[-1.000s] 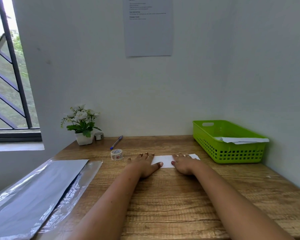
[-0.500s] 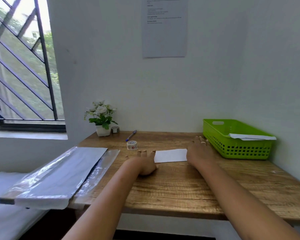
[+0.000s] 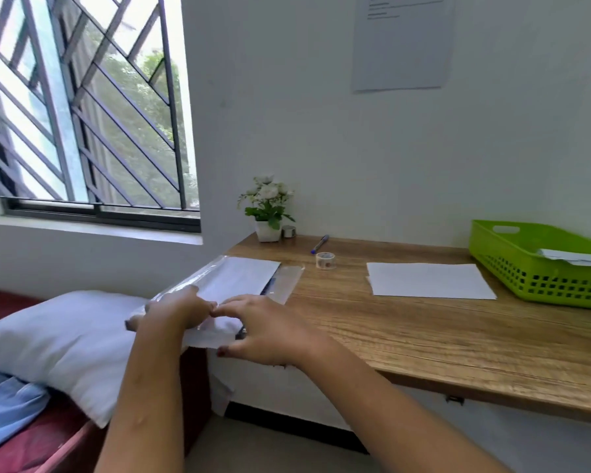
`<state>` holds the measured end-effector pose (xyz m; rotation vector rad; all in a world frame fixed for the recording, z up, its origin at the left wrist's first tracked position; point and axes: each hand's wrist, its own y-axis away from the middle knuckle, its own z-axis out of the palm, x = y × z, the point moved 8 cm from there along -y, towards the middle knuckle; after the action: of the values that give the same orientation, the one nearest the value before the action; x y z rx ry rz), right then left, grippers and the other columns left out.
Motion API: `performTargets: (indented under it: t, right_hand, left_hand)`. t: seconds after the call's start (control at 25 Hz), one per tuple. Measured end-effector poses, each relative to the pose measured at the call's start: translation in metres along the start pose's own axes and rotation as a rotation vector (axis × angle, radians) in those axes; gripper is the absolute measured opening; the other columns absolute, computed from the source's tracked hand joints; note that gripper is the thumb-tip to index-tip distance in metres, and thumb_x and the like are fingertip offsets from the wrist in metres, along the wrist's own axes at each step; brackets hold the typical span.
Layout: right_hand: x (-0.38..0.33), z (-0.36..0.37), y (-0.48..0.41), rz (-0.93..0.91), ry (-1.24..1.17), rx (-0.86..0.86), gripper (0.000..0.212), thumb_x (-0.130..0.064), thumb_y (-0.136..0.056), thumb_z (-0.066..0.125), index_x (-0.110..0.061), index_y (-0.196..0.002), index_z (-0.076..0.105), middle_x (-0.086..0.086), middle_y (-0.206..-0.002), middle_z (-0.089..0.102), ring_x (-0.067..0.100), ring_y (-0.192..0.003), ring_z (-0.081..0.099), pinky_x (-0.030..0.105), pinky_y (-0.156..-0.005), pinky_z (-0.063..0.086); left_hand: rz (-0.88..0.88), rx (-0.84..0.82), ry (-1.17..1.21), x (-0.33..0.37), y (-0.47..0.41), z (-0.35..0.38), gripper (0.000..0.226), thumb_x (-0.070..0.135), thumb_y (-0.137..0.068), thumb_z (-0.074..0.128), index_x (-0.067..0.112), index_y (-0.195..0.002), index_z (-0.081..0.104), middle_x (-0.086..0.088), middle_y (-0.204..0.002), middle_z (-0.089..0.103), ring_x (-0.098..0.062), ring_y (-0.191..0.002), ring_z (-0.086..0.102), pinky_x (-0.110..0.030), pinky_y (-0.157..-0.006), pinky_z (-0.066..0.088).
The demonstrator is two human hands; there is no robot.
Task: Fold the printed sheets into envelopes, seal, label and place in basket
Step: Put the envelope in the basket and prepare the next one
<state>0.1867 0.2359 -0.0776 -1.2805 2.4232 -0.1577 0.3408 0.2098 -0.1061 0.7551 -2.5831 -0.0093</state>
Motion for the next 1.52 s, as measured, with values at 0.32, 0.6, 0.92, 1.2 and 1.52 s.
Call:
performTargets:
  t: [0.32,0.6,0.92,1.2,1.52]
  right_hand:
    - [-0.012,0.013,-0.014,0.046,0.144,0.084,0.047,-0.027,-0.086,0.056,-0.029,-0.132,0.047,0.001,-0.123,0.057,0.026,-0.114,0.052,0.035,-0.079,0.042]
    - [0.005,0.008,-0.017,0.107,0.018,0.05,0.079,-0.044,-0.072,0.076,-0.024,-0.14,0.04,0.003,-0.137,0.049,0.021,-0.123,0.046,0.036,-0.097,0.043]
    - [0.033,-0.047,0.0,0.236,-0.236,0.559,0.059,-0.014,-0.092,0.054,-0.023,-0.144,0.029,0.011,-0.122,0.058,0.023,-0.096,0.061,0.019,-0.069,0.051]
    - [0.146,-0.098,0.072,0.738,-0.922,0.767,0.034,-0.017,-0.099,0.038,-0.012,-0.131,0.047,0.009,-0.122,0.06,0.027,-0.108,0.059,0.043,-0.092,0.051]
    - [0.206,-0.089,0.14,0.995,-0.854,0.407,0.054,0.011,-0.083,0.054,-0.018,-0.127,0.044,0.014,-0.092,0.062,0.018,-0.071,0.061,0.028,-0.06,0.058]
  left_hand:
    - [0.107,-0.016,0.034,0.02,0.003,-0.013,0.021,0.024,-0.092,0.043,0.009,-0.093,0.056,-0.013,-0.112,0.059,-0.031,-0.103,0.053,-0.04,-0.084,0.045]
    - [0.141,-0.008,0.452,0.029,0.003,-0.04,0.04,0.02,-0.093,0.056,0.0,-0.128,0.052,-0.02,-0.128,0.055,-0.034,-0.115,0.054,-0.043,-0.102,0.042]
    - [0.416,-0.203,1.093,0.105,0.053,-0.05,0.029,0.038,-0.096,0.048,0.017,-0.115,0.051,-0.012,-0.094,0.062,-0.021,-0.066,0.062,-0.026,-0.054,0.056]
    - [0.771,-0.151,0.477,0.2,0.083,0.014,0.047,0.016,-0.092,0.053,0.027,-0.137,0.045,-0.006,-0.139,0.049,-0.021,-0.123,0.047,-0.038,-0.104,0.039]
    - [0.651,-0.202,-0.153,0.242,0.071,0.118,0.069,0.068,-0.083,0.042,0.037,-0.143,0.028,-0.001,-0.151,0.033,-0.031,-0.138,0.028,-0.056,-0.11,0.021]
